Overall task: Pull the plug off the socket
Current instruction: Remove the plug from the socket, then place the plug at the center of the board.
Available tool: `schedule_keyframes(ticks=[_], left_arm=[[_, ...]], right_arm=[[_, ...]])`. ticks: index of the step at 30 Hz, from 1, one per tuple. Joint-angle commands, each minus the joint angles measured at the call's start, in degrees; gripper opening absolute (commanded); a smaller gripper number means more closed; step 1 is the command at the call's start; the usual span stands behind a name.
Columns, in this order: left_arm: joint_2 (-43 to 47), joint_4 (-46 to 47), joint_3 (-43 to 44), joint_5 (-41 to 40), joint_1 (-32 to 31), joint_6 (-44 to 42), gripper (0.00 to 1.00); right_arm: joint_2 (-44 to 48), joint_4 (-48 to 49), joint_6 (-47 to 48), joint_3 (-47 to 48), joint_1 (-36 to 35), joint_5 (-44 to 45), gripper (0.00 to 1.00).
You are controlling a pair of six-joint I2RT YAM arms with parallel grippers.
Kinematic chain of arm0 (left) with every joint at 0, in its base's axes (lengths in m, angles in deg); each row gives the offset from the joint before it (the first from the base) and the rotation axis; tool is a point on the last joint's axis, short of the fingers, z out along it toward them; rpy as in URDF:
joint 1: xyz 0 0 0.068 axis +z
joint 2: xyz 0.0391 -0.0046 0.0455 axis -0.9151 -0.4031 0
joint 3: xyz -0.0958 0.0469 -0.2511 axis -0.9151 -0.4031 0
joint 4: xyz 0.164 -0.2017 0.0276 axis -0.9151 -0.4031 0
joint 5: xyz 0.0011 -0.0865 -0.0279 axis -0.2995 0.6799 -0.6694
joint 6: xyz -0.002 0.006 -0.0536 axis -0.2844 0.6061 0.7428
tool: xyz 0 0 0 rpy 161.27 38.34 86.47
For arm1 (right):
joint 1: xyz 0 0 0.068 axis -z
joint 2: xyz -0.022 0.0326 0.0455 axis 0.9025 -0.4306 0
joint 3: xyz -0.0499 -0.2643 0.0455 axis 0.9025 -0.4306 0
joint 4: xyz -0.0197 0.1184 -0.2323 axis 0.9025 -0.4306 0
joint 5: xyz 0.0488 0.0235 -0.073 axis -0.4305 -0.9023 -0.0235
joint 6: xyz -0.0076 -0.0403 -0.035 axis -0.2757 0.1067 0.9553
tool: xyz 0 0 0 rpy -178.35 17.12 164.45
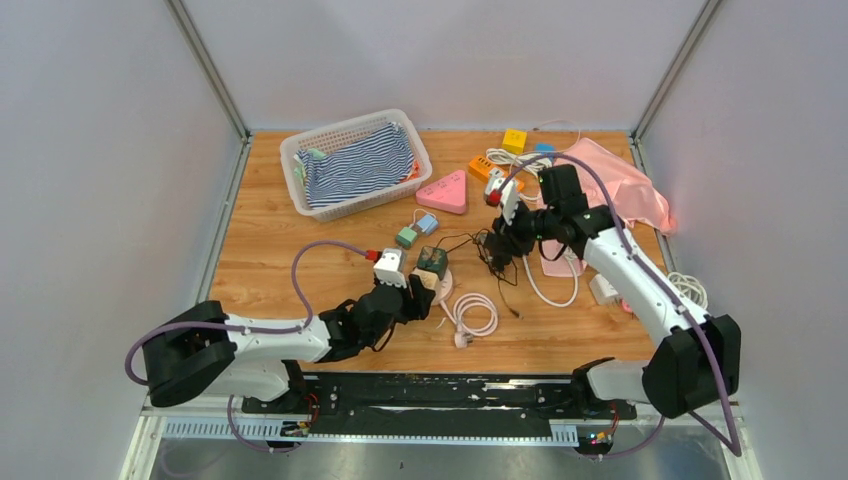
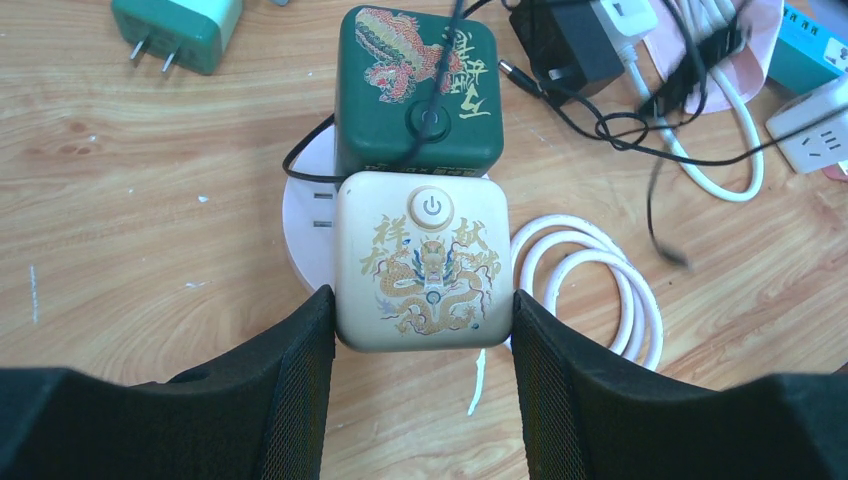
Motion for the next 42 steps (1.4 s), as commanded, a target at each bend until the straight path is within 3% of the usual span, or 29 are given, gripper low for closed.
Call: schedule_keyframes(ticks=[1,7,18,23,29,32,36,42], left_arm=[[2.5,-2.7,-2.5,-0.1,0.4,-0.1,0.0],[5.0,-2.7,-4.6,1.1,0.5,0.6,0.0],[6.2,-2.6,-6.0,1.0,0.5,1.2,0.0],[5.5,-2.5,-5.5,1.9,0.5,0.7,0.0],[5.2,-2.5,-5.2,2.8,0.6,0.4,0.0],[4.6,-2.5,-4.7,3.5,0.6,0.1,0.01],[4.4,-2.5,-4.5,4.0,0.7,0.0,0.18],[4.5,-2.5,-4.1,5.3,0.8,-0.3,0.52]], right_arm=[[-4.6,3.0,-3.7,7.0,4.1,3.9,0.0],[-14.6,10.4,-8.5,14.3,6.1,6.0,0.0],[-33.0,10.2,-11.3,20.6,6.2,6.9,0.03],[-36.1,9.1,-11.3,19.9,6.2,6.3,0.21],[-34.2,8.2,-10.6,19.2,6.3,6.4,0.64],[-31.7,8.2,-10.4,18.5,6.4,6.6,0.73],[-27.8,8.1,-9.6,17.6,6.9,6.8,0.75],[-20.1,8.1,-6.2,15.0,7.1,3.7,0.76]])
